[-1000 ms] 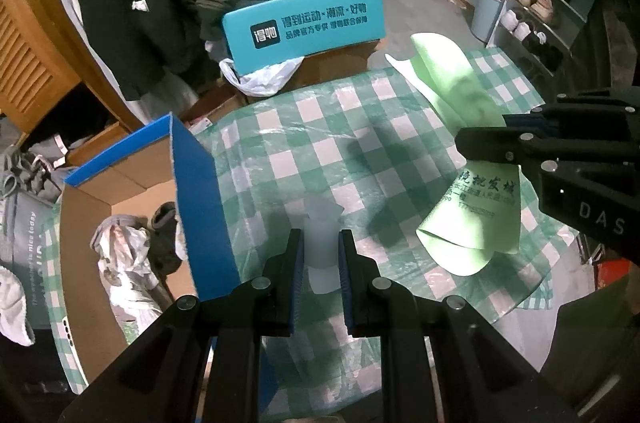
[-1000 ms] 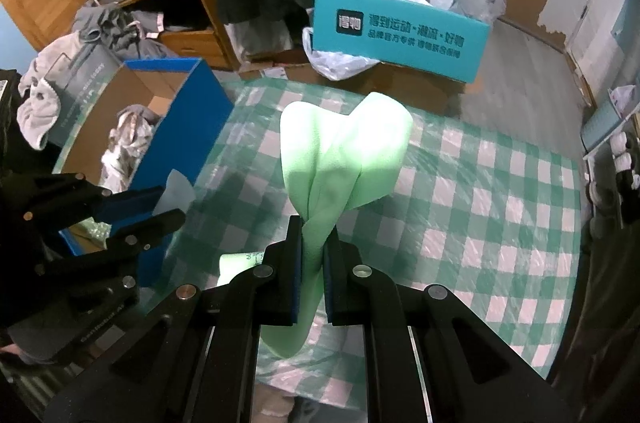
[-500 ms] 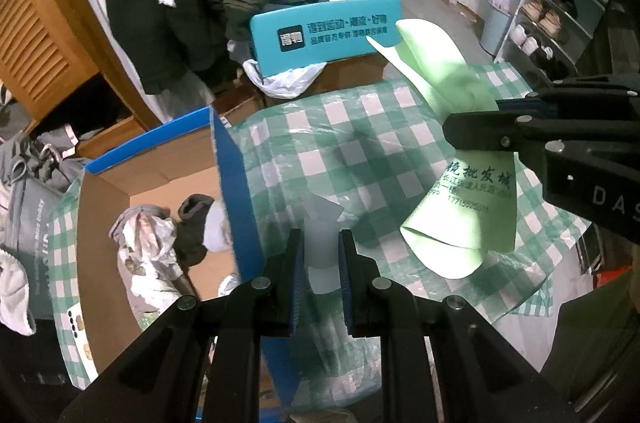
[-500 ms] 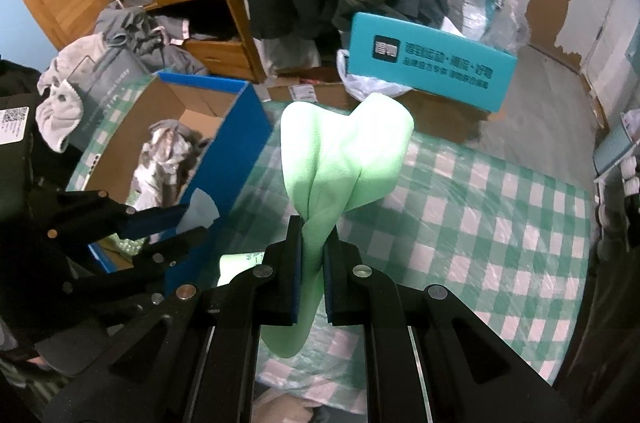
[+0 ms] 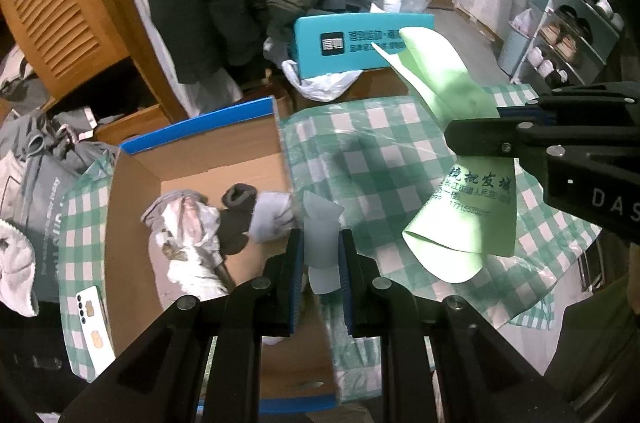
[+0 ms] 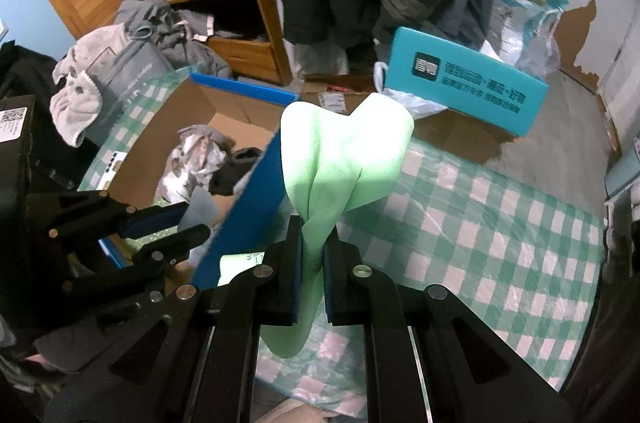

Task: Organize soft objects
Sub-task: 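Carry the small white piece with the left tool while the right tool carries the green cloth to the box, then open the left tool over the box while the right tool releases the green cloth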

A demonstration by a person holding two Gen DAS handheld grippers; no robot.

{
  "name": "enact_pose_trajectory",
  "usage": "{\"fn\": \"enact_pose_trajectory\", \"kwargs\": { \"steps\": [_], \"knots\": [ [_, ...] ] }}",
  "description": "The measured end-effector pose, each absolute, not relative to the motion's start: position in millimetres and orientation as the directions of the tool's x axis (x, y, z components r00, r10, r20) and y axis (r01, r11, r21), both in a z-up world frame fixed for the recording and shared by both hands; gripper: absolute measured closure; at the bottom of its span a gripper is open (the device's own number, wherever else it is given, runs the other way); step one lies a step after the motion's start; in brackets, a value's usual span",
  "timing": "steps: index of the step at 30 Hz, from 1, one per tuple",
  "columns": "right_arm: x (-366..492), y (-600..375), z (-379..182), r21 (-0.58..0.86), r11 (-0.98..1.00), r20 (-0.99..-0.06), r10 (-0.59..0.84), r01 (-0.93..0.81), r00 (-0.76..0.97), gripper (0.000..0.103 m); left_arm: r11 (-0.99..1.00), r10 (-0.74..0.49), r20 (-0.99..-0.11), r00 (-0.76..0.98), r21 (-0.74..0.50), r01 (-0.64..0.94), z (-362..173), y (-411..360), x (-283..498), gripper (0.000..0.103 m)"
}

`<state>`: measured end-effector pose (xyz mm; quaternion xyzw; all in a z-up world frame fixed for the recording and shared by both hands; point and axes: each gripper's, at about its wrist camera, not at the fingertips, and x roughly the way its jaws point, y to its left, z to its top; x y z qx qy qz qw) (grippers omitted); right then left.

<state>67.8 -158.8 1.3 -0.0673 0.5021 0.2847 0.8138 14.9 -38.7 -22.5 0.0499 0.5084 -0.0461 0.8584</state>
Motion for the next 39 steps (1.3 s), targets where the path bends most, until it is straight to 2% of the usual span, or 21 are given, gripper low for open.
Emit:
{"fn": "enact_pose_trajectory", "kwargs": {
  "steps": [20, 39],
  "knots": [
    [69, -87, -10, 0.224, 0.774, -0.863, 0.44, -0.593, 0.247, 0.095, 1.0, 0.02, -0.888, 0.459, 0.028, 0.01, -35, 36, 9, 0.087],
    [71, -27, -33, 0.22, 0.729, -0.891, 0.421, -0.648, 0.171, 0.095, 0.997, 0.039, -0.912, 0.408, 0.012, -0.071, -58, 83, 5, 0.086]
  ]
}}
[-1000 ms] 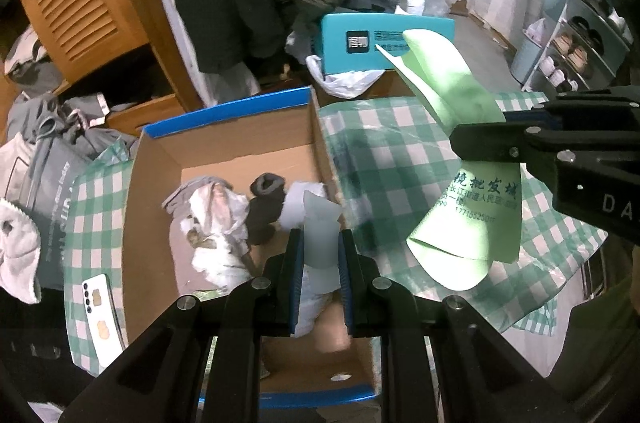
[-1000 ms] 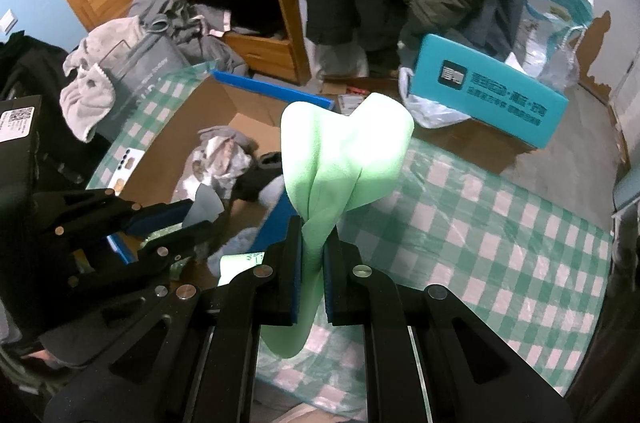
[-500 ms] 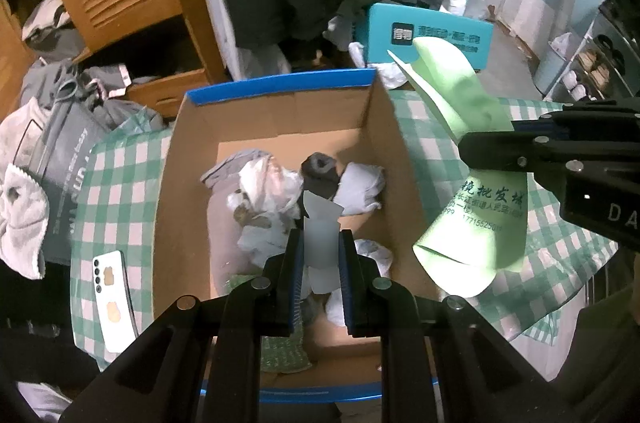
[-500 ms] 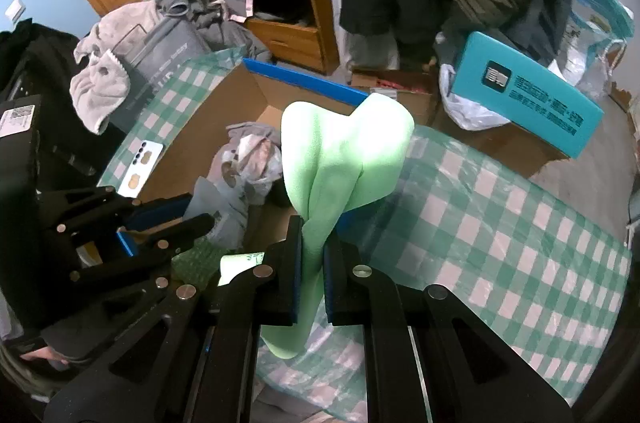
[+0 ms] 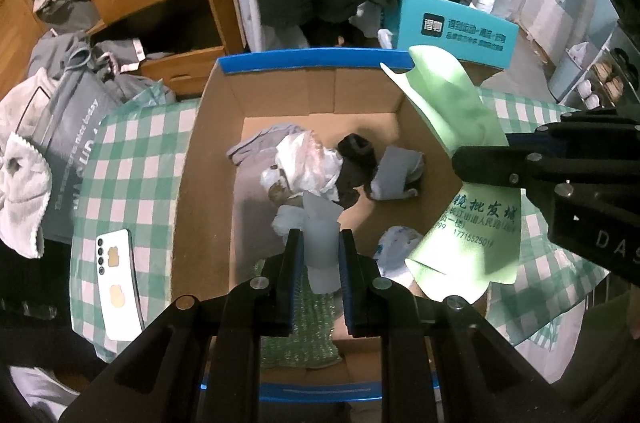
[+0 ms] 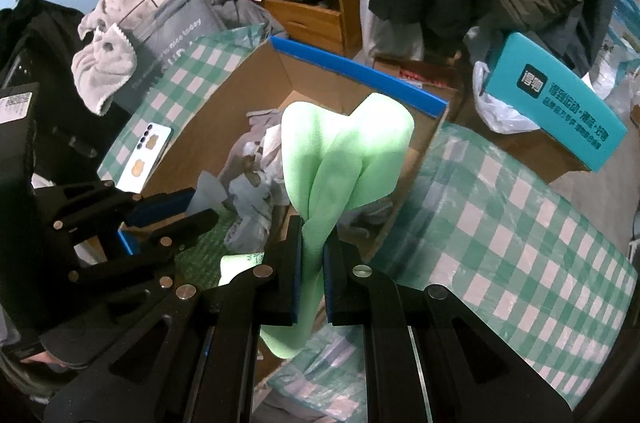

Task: Organize soft objects
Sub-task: 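Open the left tool over the box while the right tool releases the green cloth, then withdraw both open tools from the box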

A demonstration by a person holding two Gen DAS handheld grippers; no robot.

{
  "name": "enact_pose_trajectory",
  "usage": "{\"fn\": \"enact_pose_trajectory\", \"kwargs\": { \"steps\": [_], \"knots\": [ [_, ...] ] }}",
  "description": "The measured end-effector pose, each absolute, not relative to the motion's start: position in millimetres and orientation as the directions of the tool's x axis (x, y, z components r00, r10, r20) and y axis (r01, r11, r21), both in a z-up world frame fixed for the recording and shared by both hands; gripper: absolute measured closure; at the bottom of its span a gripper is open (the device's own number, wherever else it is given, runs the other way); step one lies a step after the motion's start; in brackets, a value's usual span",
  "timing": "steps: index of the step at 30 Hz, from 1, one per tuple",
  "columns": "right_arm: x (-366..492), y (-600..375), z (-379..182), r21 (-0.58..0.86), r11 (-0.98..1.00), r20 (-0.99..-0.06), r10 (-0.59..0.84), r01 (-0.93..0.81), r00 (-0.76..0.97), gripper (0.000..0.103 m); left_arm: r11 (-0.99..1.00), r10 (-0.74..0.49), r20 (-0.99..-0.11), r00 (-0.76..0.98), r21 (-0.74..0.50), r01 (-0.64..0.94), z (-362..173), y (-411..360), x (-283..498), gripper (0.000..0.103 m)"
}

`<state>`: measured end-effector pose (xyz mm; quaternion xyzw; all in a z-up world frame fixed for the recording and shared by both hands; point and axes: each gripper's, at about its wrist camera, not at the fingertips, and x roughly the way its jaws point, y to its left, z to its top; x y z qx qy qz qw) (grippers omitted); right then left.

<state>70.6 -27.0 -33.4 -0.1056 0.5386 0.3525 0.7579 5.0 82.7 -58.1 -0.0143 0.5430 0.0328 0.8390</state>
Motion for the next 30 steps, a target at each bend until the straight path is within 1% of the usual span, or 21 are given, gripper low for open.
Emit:
{"fn": "enact_pose_trajectory", "kwargs": {
  "steps": [3, 5, 6, 7, 8, 9, 11, 13, 15, 18, 20, 22, 24, 30],
  "knots": [
    [71, -20, -38, 0.227, 0.726, -0.894, 0.419, -0.649, 0.156, 0.094, 0.997, 0.036, -0.915, 0.403, 0.003, -0.082, -60, 88, 5, 0.086],
    [72, -17, -42, 0.234, 0.726, -0.895, 0.421, -0.647, 0.147, 0.094, 0.996, 0.039, -0.916, 0.399, 0.004, -0.089, -61, 91, 4, 0.081],
    [72, -16, -44, 0.238, 0.727, -0.896, 0.42, -0.645, 0.144, 0.094, 0.996, 0.043, -0.916, 0.398, 0.006, -0.094, -61, 92, 4, 0.076],
    [73, -15, -45, 0.239, 0.728, -0.897, 0.42, -0.643, 0.141, 0.094, 0.995, 0.045, -0.915, 0.4, 0.007, -0.095, -61, 93, 4, 0.075],
    [73, -15, -46, 0.239, 0.73, -0.897, 0.418, -0.64, 0.141, 0.092, 0.995, 0.046, -0.914, 0.403, 0.008, -0.096, -61, 94, 4, 0.071],
    [73, -15, -47, 0.237, 0.732, -0.899, 0.414, -0.638, 0.142, 0.089, 0.995, 0.051, -0.915, 0.401, 0.012, -0.099, -61, 94, 4, 0.064],
    [74, -17, -48, 0.236, 0.739, -0.901, 0.41, -0.631, 0.143, 0.07, 0.995, 0.052, -0.912, 0.407, 0.012, -0.1, -60, 95, 3, 0.057],
    [74, -19, -46, 0.23, 0.744, -0.901, 0.407, -0.627, 0.152, 0.06, 0.994, 0.057, -0.91, 0.41, 0.016, -0.104, -57, 95, 3, 0.054],
    [73, -22, -43, 0.221, 0.749, -0.9, 0.403, -0.625, 0.165, 0.059, 0.994, 0.056, -0.909, 0.413, 0.013, -0.106, -55, 96, 2, 0.052],
    [72, -28, -37, 0.21, 0.761, -0.898, 0.399, -0.614, 0.187, 0.054, 0.994, 0.056, -0.907, 0.418, 0.01, -0.11, -50, 96, 1, 0.045],
    [70, -33, -31, 0.194, 0.771, -0.896, 0.391, -0.607, 0.211, 0.046, 0.994, 0.054, -0.903, 0.427, 0.008, -0.11, -45, 95, 0, 0.044],
    [67, -38, -23, 0.18, 0.777, -0.89, 0.389, -0.603, 0.237, 0.04, 0.994, 0.051, -0.898, 0.436, 0.004, -0.108, -40, 94, -2, 0.04],
    [65, -43, -16, 0.171, 0.782, -0.883, 0.391, -0.599, 0.258, 0.039, 0.994, 0.049, -0.889, 0.455, 0.001, -0.105, -33, 92, -4, 0.034],
    [60, -60, 5, 0.166, 0.797, -0.862, 0.403, -0.58, 0.307, 0.036, 0.995, 0.055, -0.869, 0.491, 0.005, -0.103, -17, 83, -9, 0.028]
  ]
}}
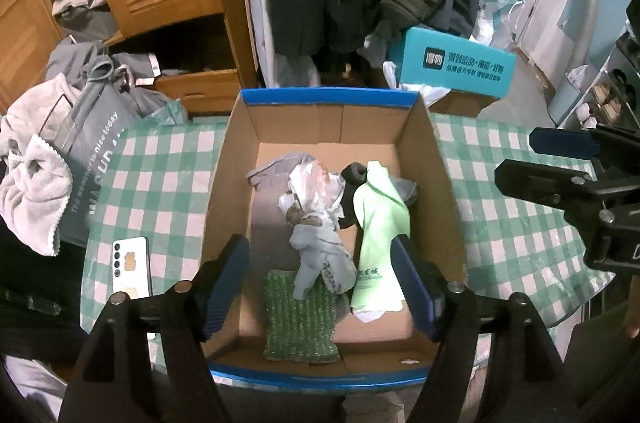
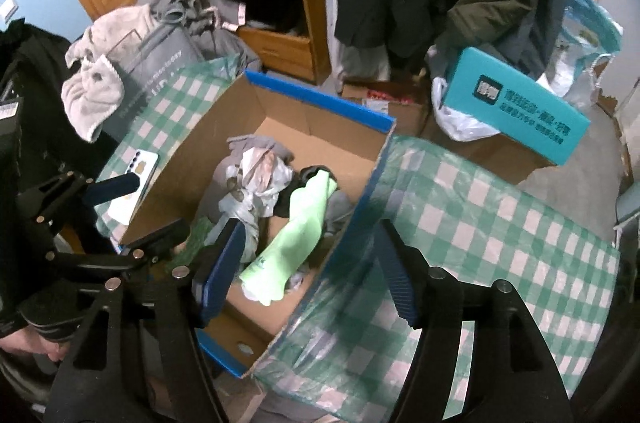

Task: Organize soft objects
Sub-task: 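Withdraw both open tools from the box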

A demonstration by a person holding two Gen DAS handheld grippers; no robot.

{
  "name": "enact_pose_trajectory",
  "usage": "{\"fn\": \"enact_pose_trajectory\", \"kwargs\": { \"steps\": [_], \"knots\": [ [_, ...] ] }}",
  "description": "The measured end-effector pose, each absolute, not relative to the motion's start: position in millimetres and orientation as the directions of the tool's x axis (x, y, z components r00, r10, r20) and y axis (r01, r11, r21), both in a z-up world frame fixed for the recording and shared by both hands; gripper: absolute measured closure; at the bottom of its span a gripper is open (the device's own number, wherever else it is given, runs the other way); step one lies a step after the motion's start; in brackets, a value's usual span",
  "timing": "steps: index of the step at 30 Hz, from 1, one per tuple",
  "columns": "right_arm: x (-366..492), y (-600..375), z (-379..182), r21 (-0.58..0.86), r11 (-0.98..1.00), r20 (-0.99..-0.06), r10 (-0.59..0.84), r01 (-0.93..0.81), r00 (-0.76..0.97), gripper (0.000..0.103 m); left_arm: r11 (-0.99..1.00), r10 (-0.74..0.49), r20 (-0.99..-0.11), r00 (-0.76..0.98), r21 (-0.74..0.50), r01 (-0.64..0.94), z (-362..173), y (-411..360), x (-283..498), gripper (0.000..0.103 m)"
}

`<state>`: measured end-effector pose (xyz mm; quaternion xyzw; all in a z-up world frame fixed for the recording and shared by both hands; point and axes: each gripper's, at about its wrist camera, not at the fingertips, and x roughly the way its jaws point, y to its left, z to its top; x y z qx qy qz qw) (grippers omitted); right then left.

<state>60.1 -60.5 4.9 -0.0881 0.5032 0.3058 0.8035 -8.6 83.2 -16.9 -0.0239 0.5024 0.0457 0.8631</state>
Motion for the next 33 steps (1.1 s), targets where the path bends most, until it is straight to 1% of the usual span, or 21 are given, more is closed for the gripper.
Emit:
{"fn": "enact_pose_trajectory", "kwargs": {
  "steps": [7, 9, 12, 18, 33],
  "knots": [
    [56, -82, 22, 0.165, 0.818, -0.838, 0.411, -0.551, 0.358, 0.036, 0.996, 0.065, -0.858, 0.51, 0.024, -0.085, -4, 68, -10, 0.026],
    [55, -89, 26, 0.168, 0.822, -0.829, 0.417, -0.545, 0.373, 0.036, 0.996, 0.07, -0.855, 0.515, 0.032, -0.082, -1, 64, -11, 0.025],
    [53, -100, 32, 0.181, 0.826, -0.815, 0.43, -0.534, 0.389, 0.036, 0.996, 0.063, -0.846, 0.53, 0.022, -0.082, 5, 61, -11, 0.023],
    [53, -121, 39, 0.174, 0.838, -0.795, 0.43, -0.518, 0.428, 0.036, 0.997, 0.053, -0.83, 0.555, 0.016, -0.071, 15, 51, -11, 0.023],
    [57, -148, 32, 0.178, 0.857, -0.789, 0.418, -0.483, 0.45, 0.036, 0.999, 0.051, -0.822, 0.567, 0.035, -0.039, 20, 30, -5, 0.022]
  ]
}}
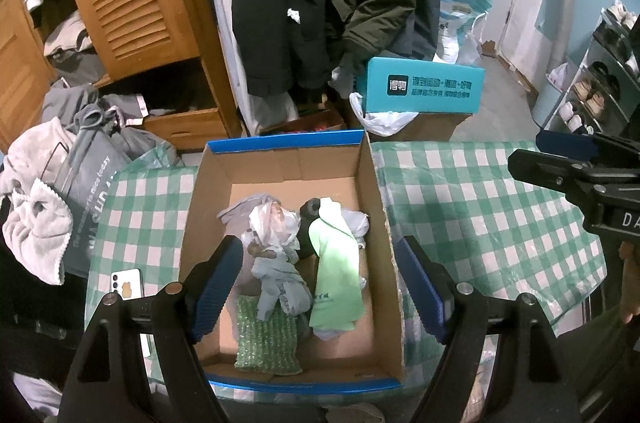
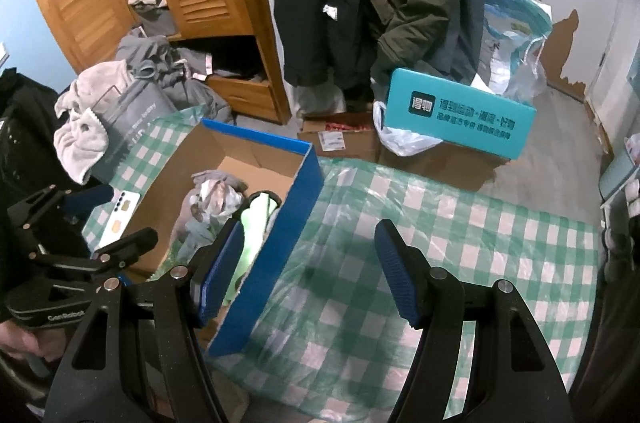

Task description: Organize soft objects

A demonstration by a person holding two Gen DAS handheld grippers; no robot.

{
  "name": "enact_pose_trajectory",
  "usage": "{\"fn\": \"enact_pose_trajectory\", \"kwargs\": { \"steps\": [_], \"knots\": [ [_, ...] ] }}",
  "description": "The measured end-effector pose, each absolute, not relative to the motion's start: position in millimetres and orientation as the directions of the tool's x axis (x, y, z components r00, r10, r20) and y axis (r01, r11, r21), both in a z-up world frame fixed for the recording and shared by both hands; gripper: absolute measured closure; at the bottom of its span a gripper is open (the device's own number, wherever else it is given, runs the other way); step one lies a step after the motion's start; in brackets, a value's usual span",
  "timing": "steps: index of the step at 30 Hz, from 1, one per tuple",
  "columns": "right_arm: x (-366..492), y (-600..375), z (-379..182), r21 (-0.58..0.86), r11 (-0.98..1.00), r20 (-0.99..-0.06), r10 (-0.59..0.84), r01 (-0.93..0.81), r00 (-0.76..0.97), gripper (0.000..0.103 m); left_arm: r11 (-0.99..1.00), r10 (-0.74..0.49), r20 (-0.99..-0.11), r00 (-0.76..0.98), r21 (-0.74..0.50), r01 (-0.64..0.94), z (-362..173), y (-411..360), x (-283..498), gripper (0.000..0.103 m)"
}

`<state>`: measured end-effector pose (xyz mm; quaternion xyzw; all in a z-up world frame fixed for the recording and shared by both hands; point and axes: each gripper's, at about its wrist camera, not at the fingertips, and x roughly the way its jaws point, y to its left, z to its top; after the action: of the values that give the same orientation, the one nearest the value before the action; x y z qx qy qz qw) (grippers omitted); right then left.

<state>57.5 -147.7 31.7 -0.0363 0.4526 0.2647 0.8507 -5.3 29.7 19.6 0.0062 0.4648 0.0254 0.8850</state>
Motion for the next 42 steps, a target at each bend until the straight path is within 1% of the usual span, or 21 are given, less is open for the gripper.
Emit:
{"fn": "enact_pose_trajectory", "kwargs": {
  "steps": [15, 27, 42],
  "knots": [
    [59.0, -155.4, 30.4, 0.182, 0.865, -0.787, 0.413, -0.468, 0.458, 0.036, 0.999, 0.032, -0.833, 0.552, 0.009, -0.043, 18.0, 26.6, -5.0, 0.022],
    [59.1, -156.4, 30.3, 0.181, 0.864, -0.787, 0.414, -0.47, 0.458, 0.036, 0.998, 0.058, -0.841, 0.538, 0.035, -0.053, 16.9, 25.4, -4.5, 0.022],
    [58.9, -156.3, 30.5, 0.182, 0.864, -0.786, 0.415, -0.47, 0.458, 0.036, 0.998, 0.055, -0.84, 0.539, 0.034, -0.049, 20.0, 25.2, -4.8, 0.022]
  ]
}}
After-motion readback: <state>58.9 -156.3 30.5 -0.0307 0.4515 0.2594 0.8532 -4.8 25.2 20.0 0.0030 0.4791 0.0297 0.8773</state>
